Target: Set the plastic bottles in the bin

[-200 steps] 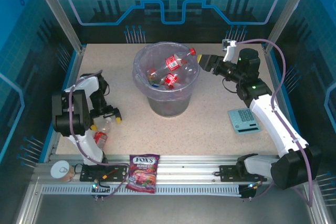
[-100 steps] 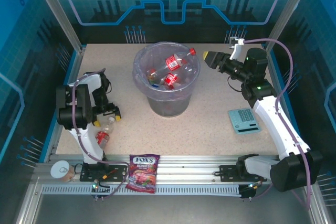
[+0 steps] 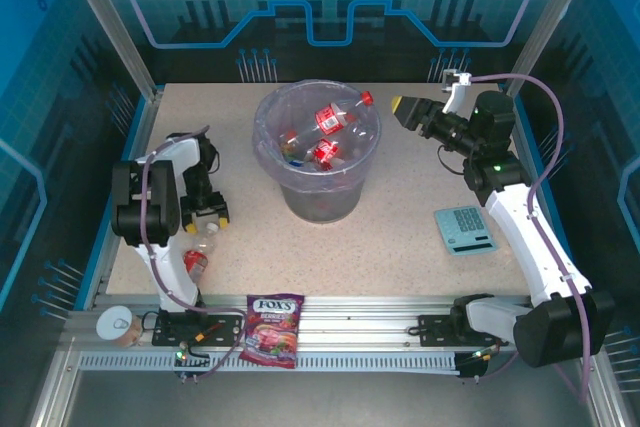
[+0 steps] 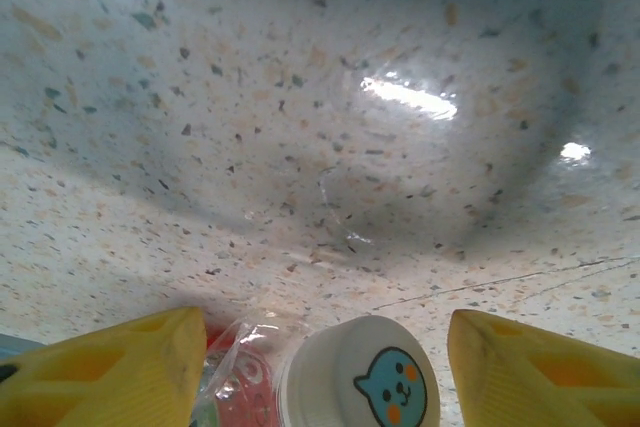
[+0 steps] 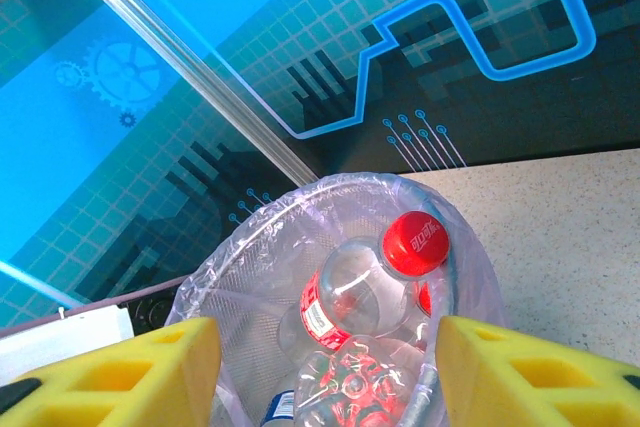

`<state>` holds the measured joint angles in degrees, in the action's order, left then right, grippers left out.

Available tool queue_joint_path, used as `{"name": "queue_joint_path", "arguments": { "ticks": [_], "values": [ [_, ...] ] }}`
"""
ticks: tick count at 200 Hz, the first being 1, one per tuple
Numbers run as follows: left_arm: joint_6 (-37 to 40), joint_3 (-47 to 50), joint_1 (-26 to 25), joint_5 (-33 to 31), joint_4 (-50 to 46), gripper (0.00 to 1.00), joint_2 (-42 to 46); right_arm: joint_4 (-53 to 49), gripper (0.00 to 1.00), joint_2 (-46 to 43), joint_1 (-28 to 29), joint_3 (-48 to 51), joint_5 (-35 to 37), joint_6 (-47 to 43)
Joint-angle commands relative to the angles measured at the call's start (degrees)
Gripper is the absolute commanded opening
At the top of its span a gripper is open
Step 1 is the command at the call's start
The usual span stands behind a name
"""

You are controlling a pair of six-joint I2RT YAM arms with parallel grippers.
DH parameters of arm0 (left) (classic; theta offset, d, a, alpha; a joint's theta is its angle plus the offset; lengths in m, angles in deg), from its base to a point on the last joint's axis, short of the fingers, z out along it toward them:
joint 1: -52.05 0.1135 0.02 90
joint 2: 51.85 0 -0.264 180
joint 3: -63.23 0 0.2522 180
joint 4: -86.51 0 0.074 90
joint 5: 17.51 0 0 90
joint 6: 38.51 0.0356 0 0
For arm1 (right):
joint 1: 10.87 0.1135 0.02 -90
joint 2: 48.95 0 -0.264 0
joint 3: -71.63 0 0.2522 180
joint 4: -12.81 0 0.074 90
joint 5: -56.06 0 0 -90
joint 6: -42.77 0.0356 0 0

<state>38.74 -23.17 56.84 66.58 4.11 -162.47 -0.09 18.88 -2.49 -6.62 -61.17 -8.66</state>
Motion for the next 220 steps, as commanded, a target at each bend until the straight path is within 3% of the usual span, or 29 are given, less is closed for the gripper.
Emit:
{"name": "queue_joint_path", "arguments": {
  "ticks": [1, 33, 56, 85, 220],
  "values": [
    [-1.3, -1.5, -0.6, -2.4, -1.6, 0.63, -1.2, -0.4, 0.6, -1.3, -1.2, 0.8, -0.8, -0.1],
    [-1.3, -1.5, -1.0, -3.7, -2.7, 0.62, -1.3, -0.9, 0.6, -1.3, -1.8, 0.7, -1.1, -0.6],
    [-0.5, -0.4, -1.0, -3.9, -3.0, 0.71, -0.7, -1.3, 0.6, -1.4, -2.3, 0.7, -1.1, -0.9],
    [2.2, 1.2, -1.2, -3.6, -2.4, 0.69, -0.7, -1.3, 0.6, -1.1, -2.7, 0.7, -1.2, -0.8],
    [4.2, 1.5, -1.4, -6.9, -0.8, 0.37, 1.2, -1.9, 0.6, -0.8, -3.0, 0.4, -1.1, -0.6]
  ]
}}
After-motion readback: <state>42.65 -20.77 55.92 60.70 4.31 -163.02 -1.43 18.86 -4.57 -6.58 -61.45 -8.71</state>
